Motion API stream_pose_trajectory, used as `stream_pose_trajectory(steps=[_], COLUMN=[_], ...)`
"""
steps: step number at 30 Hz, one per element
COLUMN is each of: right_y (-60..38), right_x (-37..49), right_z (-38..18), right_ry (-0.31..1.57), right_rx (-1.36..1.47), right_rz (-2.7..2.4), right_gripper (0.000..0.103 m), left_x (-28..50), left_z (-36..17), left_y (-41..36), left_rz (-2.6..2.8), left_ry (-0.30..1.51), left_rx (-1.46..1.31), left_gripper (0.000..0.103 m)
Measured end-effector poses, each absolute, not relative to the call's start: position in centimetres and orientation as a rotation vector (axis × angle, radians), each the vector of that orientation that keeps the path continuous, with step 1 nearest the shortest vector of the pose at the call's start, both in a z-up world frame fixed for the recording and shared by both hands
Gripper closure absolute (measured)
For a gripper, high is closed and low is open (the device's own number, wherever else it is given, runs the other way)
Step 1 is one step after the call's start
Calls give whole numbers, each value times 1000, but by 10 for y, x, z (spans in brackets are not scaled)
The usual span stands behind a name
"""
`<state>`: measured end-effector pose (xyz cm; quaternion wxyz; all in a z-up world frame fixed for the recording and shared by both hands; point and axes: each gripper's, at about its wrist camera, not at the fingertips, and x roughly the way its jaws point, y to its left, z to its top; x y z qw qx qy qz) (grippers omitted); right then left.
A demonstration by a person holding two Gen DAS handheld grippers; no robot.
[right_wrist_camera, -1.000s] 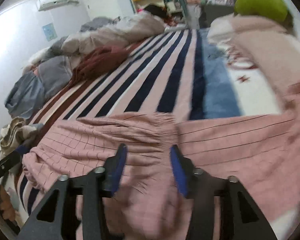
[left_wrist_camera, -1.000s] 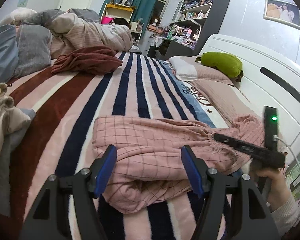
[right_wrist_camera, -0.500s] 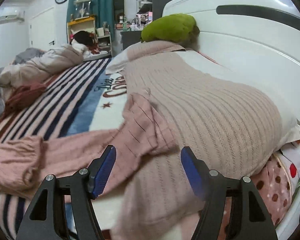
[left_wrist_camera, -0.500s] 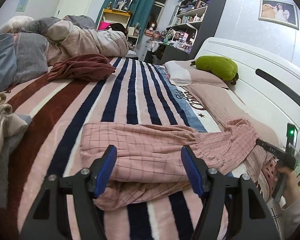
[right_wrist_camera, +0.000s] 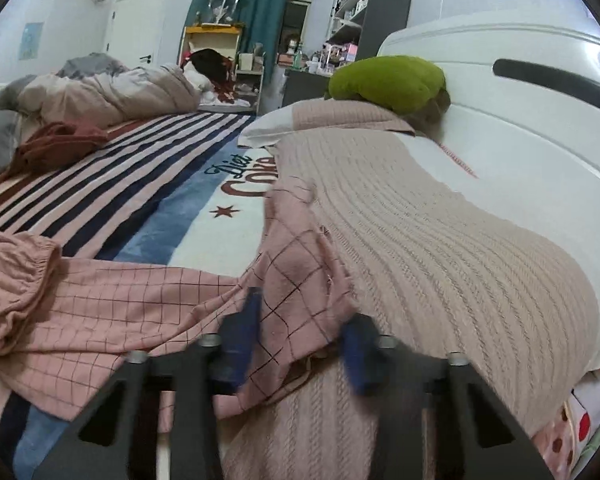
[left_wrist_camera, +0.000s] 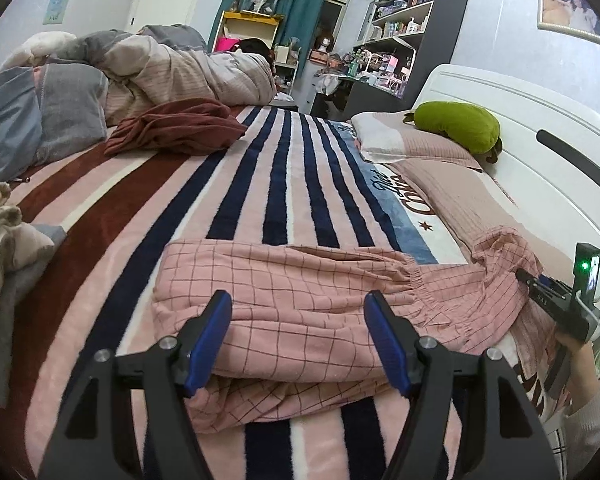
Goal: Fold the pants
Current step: 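Close the right tool on the pink pant leg cuff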
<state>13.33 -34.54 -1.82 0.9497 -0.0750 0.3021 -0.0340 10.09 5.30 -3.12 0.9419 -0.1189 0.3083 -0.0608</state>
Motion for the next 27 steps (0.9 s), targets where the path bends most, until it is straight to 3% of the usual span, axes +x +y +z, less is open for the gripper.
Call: stream_pose_trajectory(steps=[3, 10, 27], right_y=[-356, -361, -224], right_x=[137, 132, 124], right_z=[-13, 19, 121], right_ry=[635, 613, 565], right_rx=[-65, 108, -9], right_rz=[-34, 45, 196], right_gripper=[96, 97, 97], left_x=[100, 91, 53], left_z=[-31, -26, -19], left_y=[54, 67, 142], left_rz=[-129, -136, -137], left_ry=[624, 593, 502], left_rx=[-245, -273, -372], left_gripper=[38, 38, 38])
